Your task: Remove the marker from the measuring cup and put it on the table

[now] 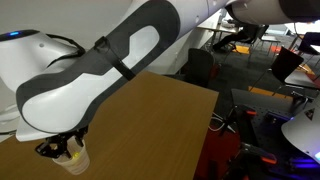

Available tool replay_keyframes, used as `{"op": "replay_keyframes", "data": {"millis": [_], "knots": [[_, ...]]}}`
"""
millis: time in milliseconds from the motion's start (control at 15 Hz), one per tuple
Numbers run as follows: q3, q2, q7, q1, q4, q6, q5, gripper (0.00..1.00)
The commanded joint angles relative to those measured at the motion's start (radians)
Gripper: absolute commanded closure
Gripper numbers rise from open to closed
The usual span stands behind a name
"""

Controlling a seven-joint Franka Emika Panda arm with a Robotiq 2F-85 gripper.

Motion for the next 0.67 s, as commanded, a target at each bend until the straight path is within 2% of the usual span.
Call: {"op": "replay_keyframes", "data": {"millis": [0,333,400,467,533,600], "knots": [[0.01,0.033,-0.045,-0.002,0.069,-0.051,0.015,0.57],[0.016,0.063,-0.072,-0.004,0.11,-0.073,0.025,0.57],[0.09,0.067,-0.031,-0.044,0.102,-0.08,-0.059,0.57],[0.113,0.075,-0.03,-0.054,0.108,-0.09,-0.081,0.59],[0.142,0.084,-0.03,-0.065,0.115,-0.103,-0.103,0.75],[0.168,0.092,-0.03,-0.077,0.121,-0.115,-0.124,0.84]]}}
